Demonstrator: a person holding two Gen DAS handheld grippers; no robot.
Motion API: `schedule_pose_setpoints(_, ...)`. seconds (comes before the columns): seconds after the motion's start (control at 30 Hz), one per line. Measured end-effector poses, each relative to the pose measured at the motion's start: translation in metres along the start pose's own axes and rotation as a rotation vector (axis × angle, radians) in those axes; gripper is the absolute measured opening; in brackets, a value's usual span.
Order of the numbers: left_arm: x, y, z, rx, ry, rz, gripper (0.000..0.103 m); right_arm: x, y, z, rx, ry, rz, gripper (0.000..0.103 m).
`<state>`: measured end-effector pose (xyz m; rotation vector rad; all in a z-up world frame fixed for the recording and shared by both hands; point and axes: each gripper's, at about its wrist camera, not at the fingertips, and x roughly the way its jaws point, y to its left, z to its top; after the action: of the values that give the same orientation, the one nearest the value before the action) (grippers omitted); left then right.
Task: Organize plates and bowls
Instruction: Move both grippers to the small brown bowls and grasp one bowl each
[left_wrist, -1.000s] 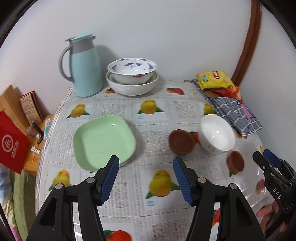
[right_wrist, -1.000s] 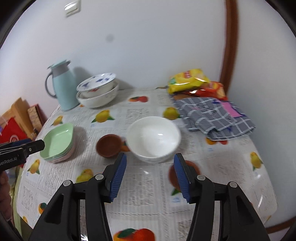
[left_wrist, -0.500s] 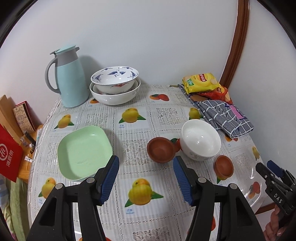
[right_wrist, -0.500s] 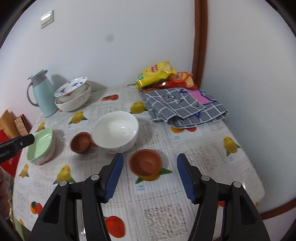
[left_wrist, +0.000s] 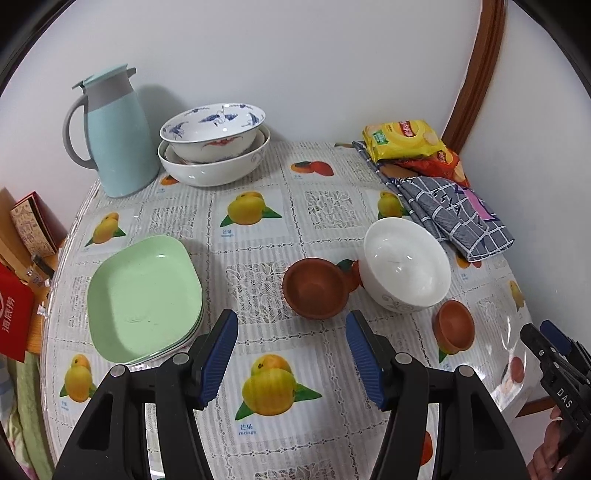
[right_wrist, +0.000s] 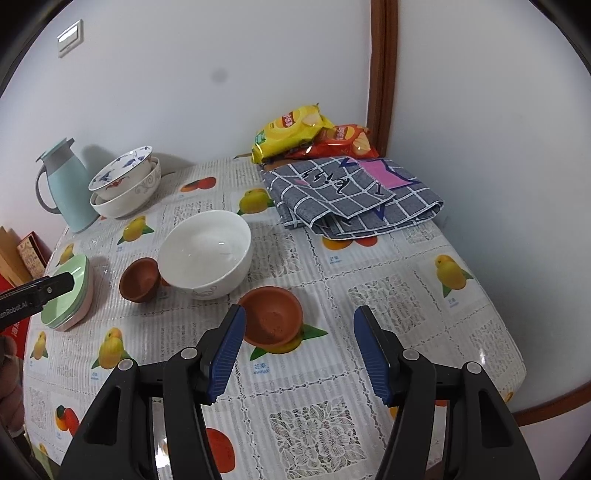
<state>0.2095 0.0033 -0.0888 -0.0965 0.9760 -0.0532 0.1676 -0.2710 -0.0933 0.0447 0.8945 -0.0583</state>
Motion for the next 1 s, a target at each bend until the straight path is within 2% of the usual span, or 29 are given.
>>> schedule_pose_setpoints(0.3, 0.041, 0.015, 0.001, -0.047, 0.060, 0.022, 0.058, 0.045, -0.010, -0.009, 0.032, 0.087, 0.011, 0.060)
schedule_pose_setpoints(0.63, 0.093, 0.005, 0.010, -0.053, 0.115, 0.025, 0.058, 0.093, -0.015, -0.012, 0.050, 0.151, 0.014, 0.060)
schedule_pose_setpoints(1.0, 0.118, 0.005, 0.013, -0.050, 0.127, 0.029, 0.058, 0.124, -0.024, -0.013, 0.099, 0.184, 0.071, 0.044)
